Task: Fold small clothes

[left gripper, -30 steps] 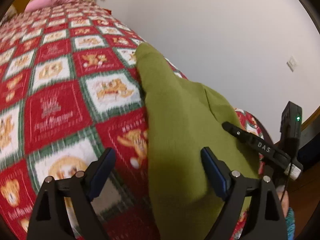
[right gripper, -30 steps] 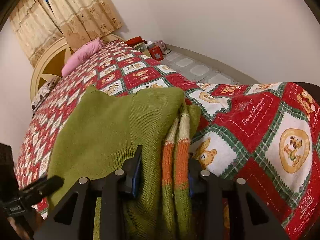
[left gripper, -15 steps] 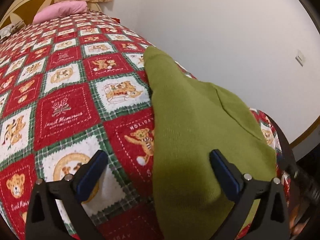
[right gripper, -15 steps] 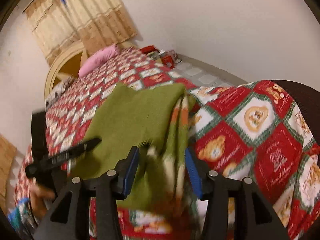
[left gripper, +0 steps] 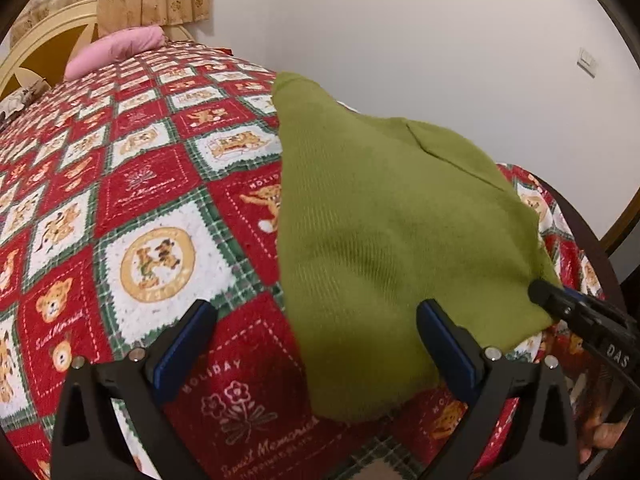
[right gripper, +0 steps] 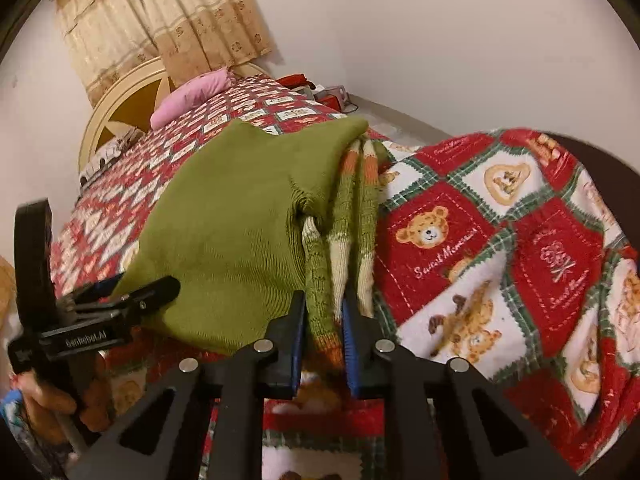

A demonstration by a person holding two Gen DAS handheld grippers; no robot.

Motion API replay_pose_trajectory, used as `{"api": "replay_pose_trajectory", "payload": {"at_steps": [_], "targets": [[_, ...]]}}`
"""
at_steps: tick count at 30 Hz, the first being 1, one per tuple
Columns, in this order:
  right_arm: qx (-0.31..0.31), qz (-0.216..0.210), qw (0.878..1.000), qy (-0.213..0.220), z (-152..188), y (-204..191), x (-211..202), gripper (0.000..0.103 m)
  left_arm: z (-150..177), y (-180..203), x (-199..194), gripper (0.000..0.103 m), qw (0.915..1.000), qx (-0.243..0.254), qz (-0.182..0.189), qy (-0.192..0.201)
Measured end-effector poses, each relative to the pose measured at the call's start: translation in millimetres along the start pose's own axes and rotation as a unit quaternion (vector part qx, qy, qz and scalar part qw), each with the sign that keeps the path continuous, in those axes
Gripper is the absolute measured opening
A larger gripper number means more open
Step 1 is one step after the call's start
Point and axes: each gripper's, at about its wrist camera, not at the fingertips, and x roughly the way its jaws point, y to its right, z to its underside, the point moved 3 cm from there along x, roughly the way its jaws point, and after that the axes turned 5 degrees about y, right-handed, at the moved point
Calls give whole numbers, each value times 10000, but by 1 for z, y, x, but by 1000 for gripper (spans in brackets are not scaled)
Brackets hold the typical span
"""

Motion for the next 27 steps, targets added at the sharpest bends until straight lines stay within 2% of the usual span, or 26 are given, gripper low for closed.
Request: {"api": "replay_pose_trajectory", "payload": {"at_steps": [8, 12, 17, 19, 22, 24, 27], "targets": [[180, 44, 9998, -19, 4, 0, -7, 16, 10, -4, -10, 103, 9996, -103, -209, -168], [59, 253, 9997, -15, 12, -8, -28, 25, 18, -8, -20, 103, 9989, -265, -181, -344], [-99, 355, 9993, -20, 31, -17, -55, 38, 35, 4, -32, 103, 9980, 235, -450, -377], [-147, 394, 9991, -6, 36, -20, -61, 50, 41, 7, -35, 102, 9975, 358, -465, -401], [-191, 521, 9984, -129, 40, -24, -65, 53, 47, 9, -40, 99, 9966, 396, -528, -503], [-252, 537, 9981, -174, 41, -30, -69, 53, 47, 14, -51, 97, 9959, 539, -602, -414], [-390, 639, 9972, 13, 35, -41, -85, 53, 42, 21, -79, 98, 9931, 837, -820, 50]]}}
